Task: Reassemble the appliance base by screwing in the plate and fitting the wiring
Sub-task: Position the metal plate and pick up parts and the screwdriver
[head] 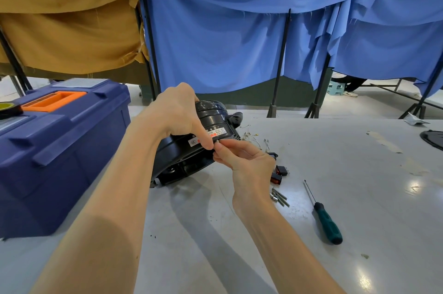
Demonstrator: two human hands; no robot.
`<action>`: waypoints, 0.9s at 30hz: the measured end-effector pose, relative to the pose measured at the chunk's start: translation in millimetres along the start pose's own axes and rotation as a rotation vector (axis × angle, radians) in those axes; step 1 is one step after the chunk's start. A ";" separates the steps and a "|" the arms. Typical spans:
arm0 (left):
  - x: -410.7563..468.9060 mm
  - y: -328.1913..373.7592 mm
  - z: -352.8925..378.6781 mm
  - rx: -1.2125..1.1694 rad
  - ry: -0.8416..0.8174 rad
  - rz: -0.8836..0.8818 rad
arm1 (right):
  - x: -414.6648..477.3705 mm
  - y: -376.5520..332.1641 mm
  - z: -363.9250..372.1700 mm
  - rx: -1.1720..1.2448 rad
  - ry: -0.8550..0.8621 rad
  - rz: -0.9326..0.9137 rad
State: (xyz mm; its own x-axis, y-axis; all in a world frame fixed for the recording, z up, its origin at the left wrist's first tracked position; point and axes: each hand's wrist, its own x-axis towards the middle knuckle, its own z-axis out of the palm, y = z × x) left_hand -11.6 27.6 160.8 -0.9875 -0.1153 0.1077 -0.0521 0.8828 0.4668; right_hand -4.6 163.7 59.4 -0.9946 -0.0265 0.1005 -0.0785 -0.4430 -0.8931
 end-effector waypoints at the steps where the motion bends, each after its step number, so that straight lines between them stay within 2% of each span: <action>1: 0.0 0.2 -0.2 -0.001 0.001 0.002 | 0.6 -0.2 1.1 -0.008 0.005 -0.007; 10: -2.0 1.8 1.9 0.007 0.008 0.010 | 3.6 -1.0 6.6 0.004 0.056 0.044; 18: -4.6 3.0 9.0 0.012 0.015 0.013 | 3.4 0.5 2.6 0.258 0.047 0.360; 27: -16.0 8.0 36.4 0.238 0.194 0.035 | -10.3 -14.5 -3.7 0.371 0.142 0.517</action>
State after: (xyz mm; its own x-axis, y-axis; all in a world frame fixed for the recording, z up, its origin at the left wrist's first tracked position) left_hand -1.7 53.1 130.8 -0.9436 -0.1476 0.2965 -0.0746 0.9669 0.2440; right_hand 6.5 173.7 69.7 -0.8989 -0.2120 -0.3836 0.4165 -0.6852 -0.5975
